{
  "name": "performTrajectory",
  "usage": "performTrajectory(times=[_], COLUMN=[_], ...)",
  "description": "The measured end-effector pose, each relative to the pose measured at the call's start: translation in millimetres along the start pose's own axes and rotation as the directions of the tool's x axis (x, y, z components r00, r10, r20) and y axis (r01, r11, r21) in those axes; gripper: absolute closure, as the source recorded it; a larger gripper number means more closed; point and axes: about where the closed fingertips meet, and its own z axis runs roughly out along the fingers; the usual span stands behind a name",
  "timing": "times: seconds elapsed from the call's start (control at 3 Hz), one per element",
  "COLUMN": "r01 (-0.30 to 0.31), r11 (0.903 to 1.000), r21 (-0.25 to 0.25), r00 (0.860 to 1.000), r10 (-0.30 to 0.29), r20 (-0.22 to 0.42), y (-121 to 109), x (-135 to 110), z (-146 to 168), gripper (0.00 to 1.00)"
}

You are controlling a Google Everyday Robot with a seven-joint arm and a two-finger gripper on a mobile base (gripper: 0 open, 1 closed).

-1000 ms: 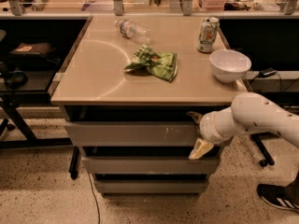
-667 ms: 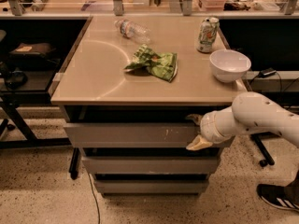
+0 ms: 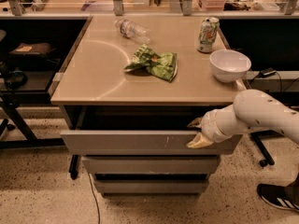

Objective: Open top drawer

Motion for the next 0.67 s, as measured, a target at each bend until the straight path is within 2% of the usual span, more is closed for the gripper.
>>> performTrajectory(times=[0.33, 0.67], r01=[0.000, 0.000], r11=[1.0000, 1.0000], r21=[0.000, 0.000], r00=[1.000, 1.000], r10=[0.000, 0.000], r20=[0.000, 0.000], y=[0.0, 0.0], x=[0.0, 0.0], z=[0.0, 0.0], gripper=[0.86, 0.63])
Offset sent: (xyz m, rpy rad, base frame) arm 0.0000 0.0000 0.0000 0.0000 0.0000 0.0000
